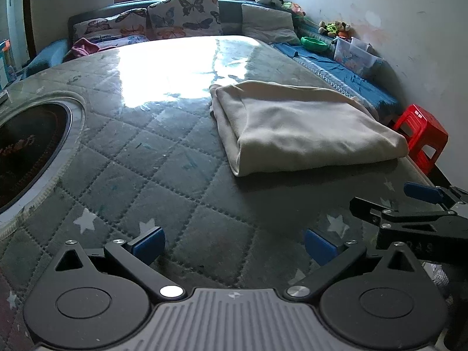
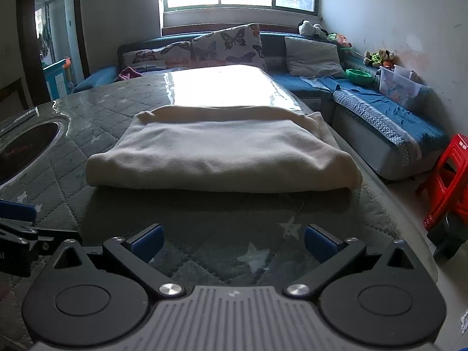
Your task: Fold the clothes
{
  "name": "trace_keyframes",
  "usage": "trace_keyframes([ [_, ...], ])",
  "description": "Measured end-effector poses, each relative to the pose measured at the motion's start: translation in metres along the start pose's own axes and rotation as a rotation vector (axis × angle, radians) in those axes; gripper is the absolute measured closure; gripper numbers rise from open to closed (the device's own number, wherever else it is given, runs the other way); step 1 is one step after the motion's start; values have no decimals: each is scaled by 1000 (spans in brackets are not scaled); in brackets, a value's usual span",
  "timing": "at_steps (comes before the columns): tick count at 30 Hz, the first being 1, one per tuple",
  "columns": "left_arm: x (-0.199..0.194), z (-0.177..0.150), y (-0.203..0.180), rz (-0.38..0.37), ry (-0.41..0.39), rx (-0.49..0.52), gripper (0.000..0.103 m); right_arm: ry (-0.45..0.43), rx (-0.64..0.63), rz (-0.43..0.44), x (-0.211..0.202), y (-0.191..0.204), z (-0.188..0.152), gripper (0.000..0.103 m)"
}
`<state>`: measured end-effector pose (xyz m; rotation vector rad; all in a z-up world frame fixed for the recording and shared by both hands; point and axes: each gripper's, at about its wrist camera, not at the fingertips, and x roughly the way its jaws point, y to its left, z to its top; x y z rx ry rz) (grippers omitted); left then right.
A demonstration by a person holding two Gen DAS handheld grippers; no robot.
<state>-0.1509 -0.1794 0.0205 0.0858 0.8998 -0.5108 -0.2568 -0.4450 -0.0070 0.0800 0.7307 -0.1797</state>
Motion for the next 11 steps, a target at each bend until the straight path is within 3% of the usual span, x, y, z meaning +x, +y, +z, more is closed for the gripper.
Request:
trace_keyframes([
  [11, -3, -1, -3, -20, 7, -5, 0, -11, 2, 2, -6, 1, -2, 0],
])
